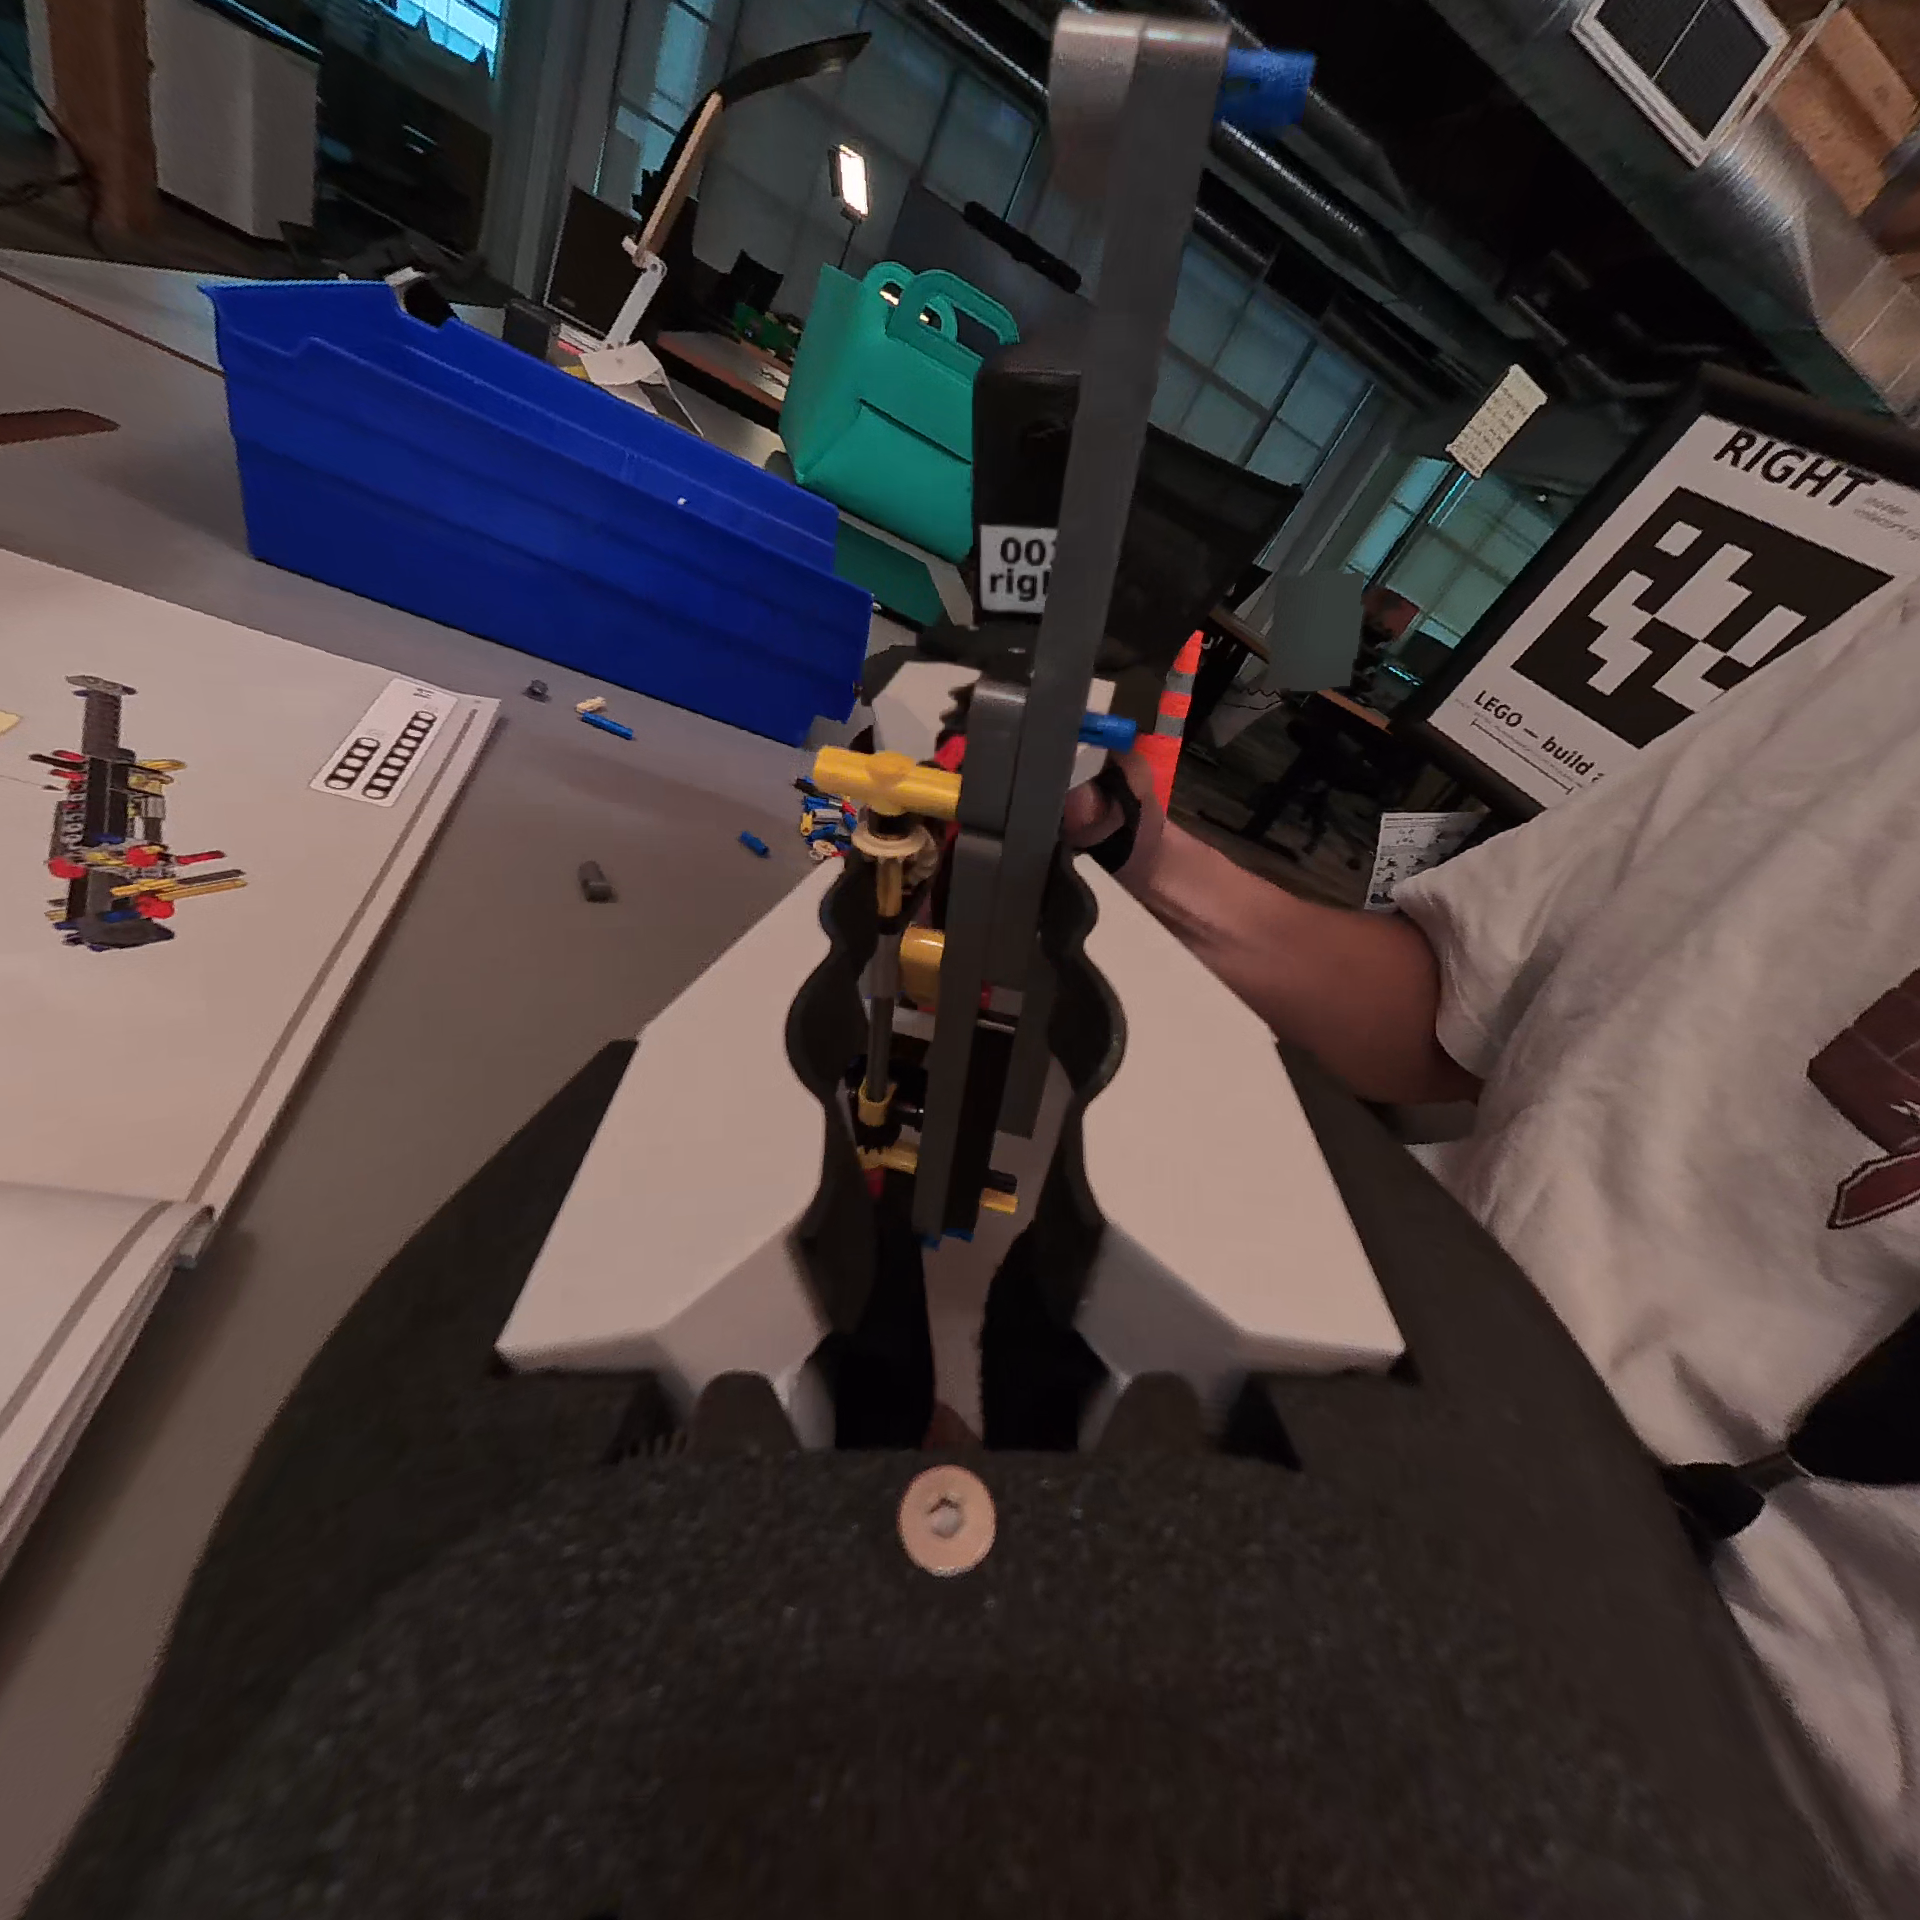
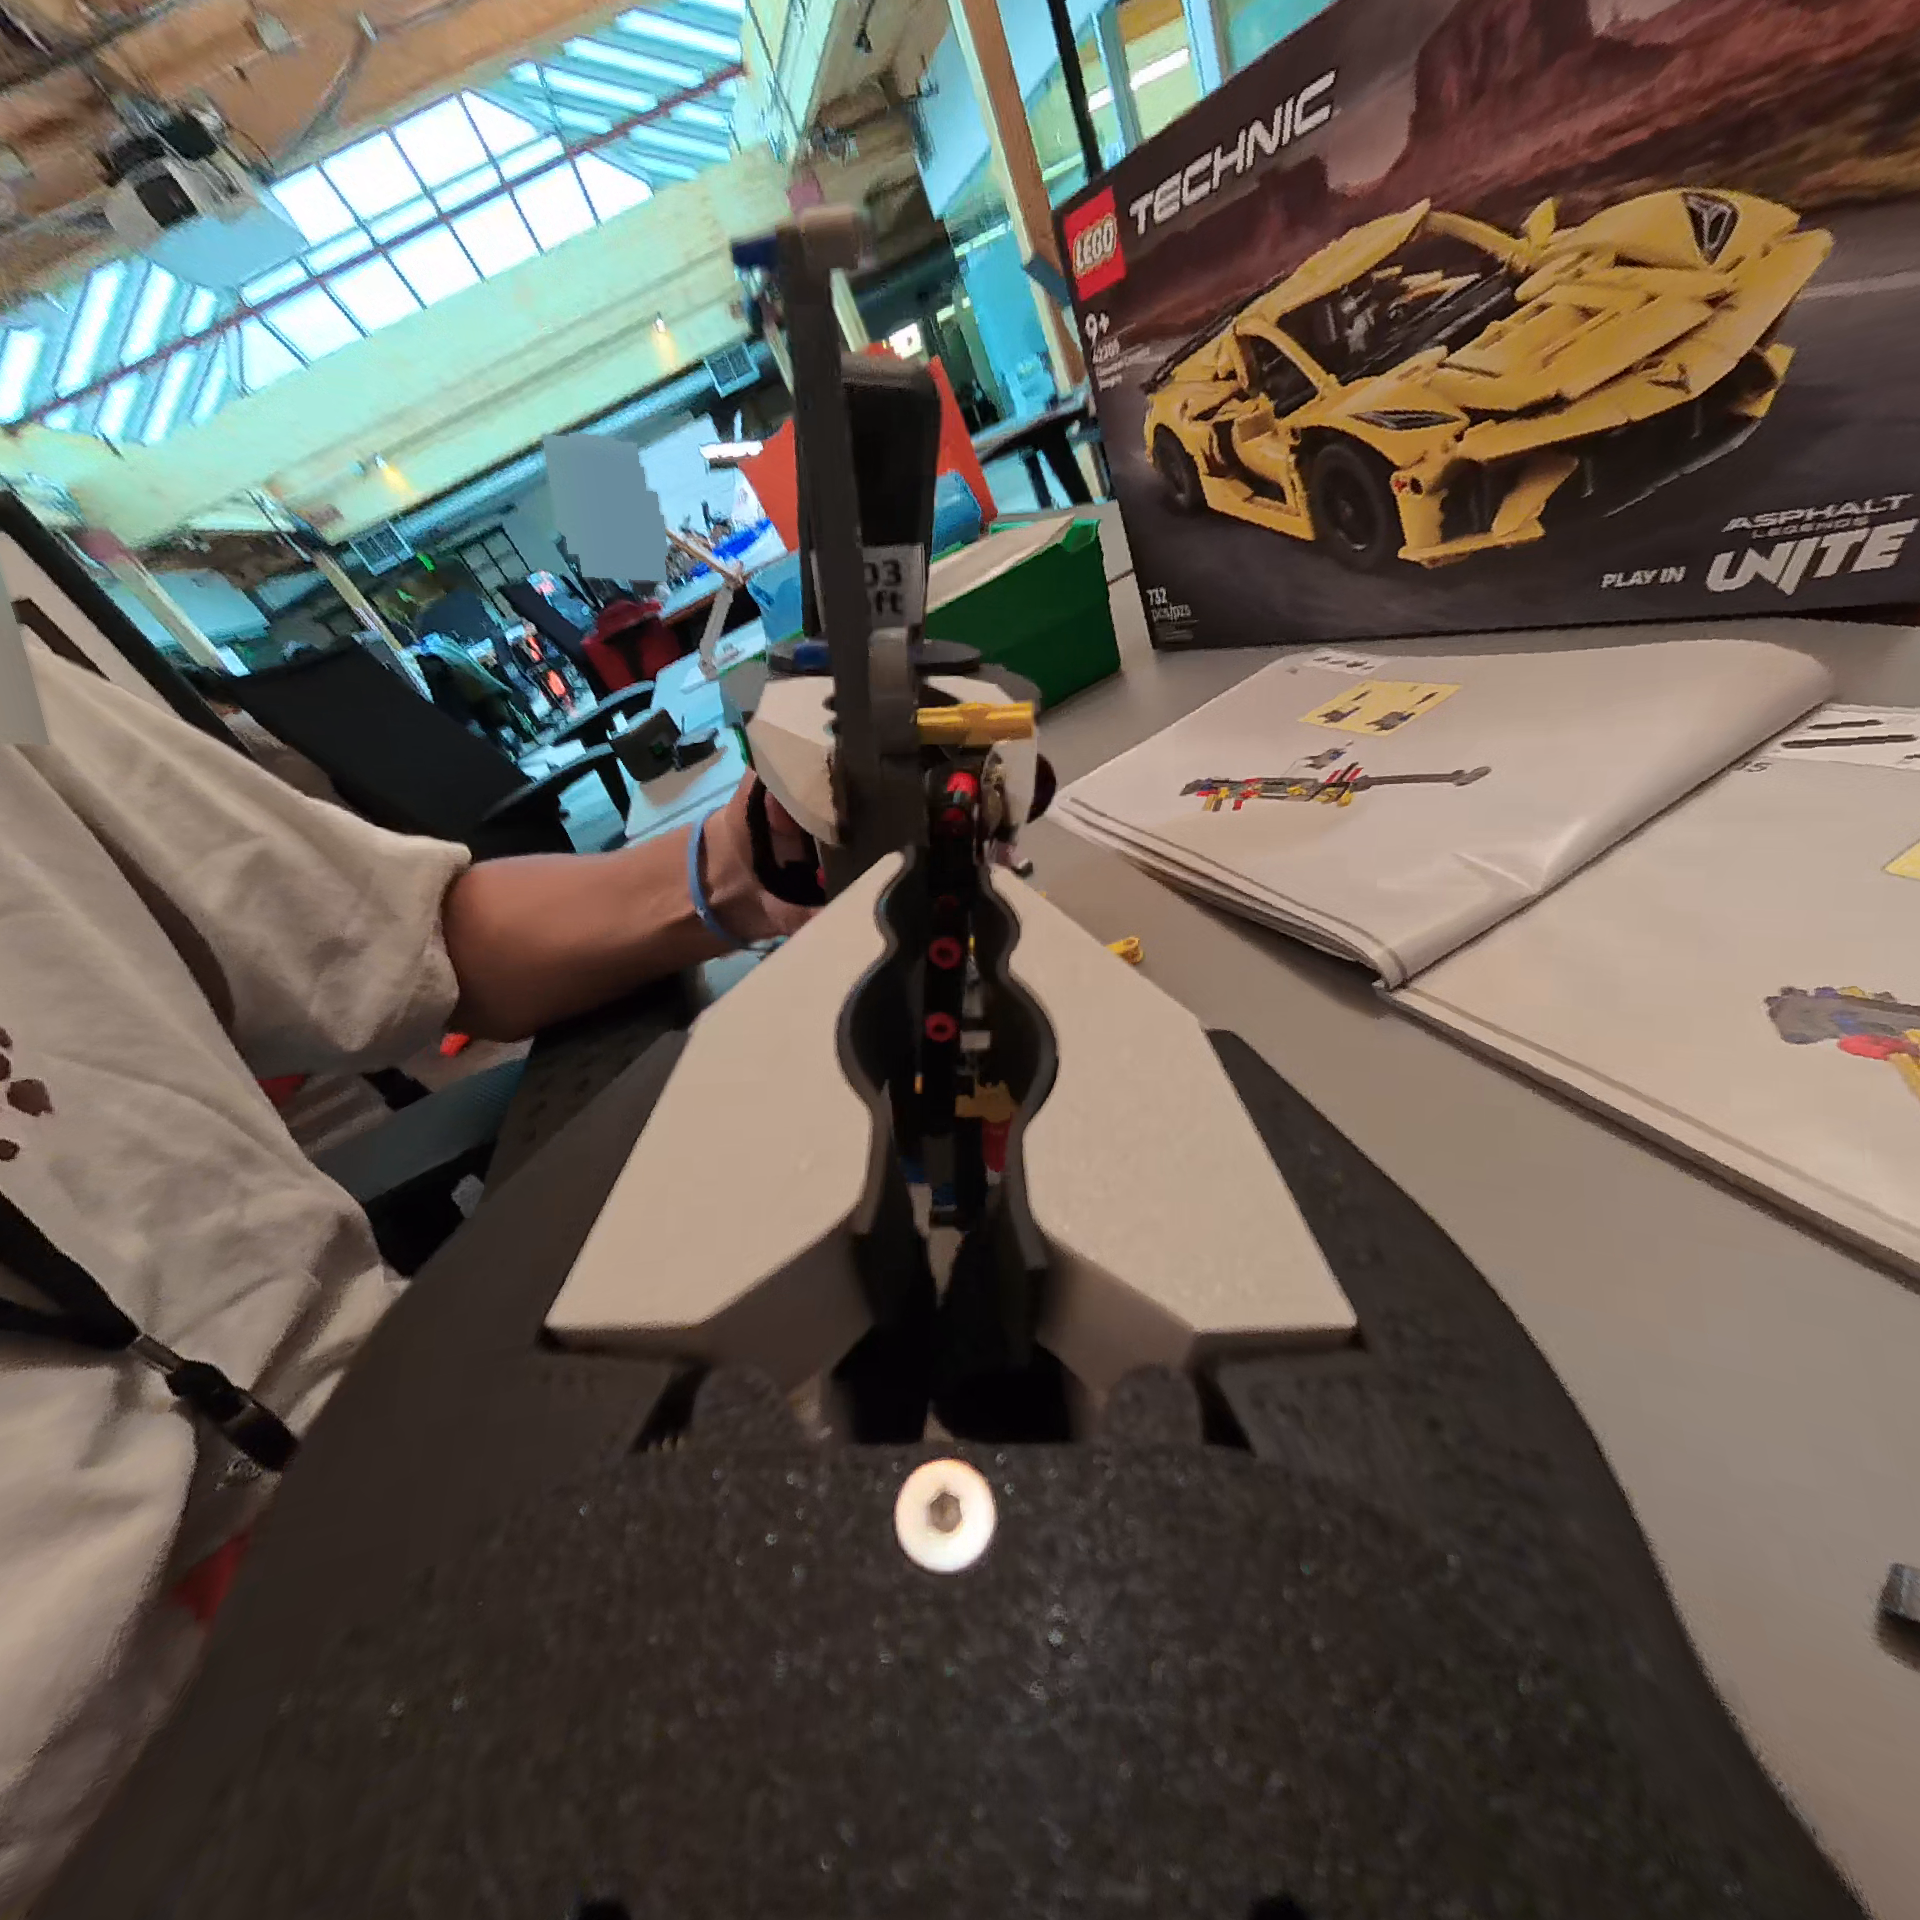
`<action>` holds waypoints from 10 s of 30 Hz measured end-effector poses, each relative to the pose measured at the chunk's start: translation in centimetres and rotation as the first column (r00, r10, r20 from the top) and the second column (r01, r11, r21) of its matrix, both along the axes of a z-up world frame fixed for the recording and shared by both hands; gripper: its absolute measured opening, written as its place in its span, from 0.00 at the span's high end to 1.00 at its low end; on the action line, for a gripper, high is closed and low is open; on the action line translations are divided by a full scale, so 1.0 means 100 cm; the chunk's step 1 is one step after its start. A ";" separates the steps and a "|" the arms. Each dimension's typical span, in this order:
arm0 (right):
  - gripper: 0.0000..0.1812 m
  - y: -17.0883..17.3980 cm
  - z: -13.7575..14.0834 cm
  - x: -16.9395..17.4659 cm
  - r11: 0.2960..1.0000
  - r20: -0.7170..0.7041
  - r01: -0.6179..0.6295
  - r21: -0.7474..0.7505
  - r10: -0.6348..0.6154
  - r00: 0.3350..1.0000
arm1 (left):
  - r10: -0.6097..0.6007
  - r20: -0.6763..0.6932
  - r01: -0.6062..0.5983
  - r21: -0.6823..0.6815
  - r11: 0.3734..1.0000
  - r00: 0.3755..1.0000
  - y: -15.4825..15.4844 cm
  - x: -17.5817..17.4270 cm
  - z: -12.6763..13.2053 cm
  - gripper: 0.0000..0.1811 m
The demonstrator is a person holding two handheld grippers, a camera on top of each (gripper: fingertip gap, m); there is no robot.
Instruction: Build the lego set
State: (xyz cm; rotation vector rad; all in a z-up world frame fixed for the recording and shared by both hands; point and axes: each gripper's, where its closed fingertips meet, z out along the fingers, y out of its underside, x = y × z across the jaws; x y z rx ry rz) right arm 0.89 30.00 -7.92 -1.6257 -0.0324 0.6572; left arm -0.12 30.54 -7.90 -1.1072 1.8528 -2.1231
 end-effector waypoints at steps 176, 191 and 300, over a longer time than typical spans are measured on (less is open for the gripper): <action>0.90 -0.008 -0.021 -0.013 0.995 0.056 -0.034 -0.092 0.039 0.998 | -0.203 -0.218 0.241 0.166 0.956 0.955 -0.018 -0.026 -0.048 0.96; 0.96 -0.016 -0.033 -0.032 0.976 -0.041 -0.170 -0.139 0.166 0.985 | -0.203 -0.164 0.246 0.312 0.918 0.965 -0.027 -0.029 -0.053 0.97; 0.90 -0.010 -0.017 -0.029 0.971 -0.045 -0.237 -0.029 0.235 0.971 | -0.193 0.042 0.192 0.024 0.981 0.980 -0.001 -0.039 0.011 0.95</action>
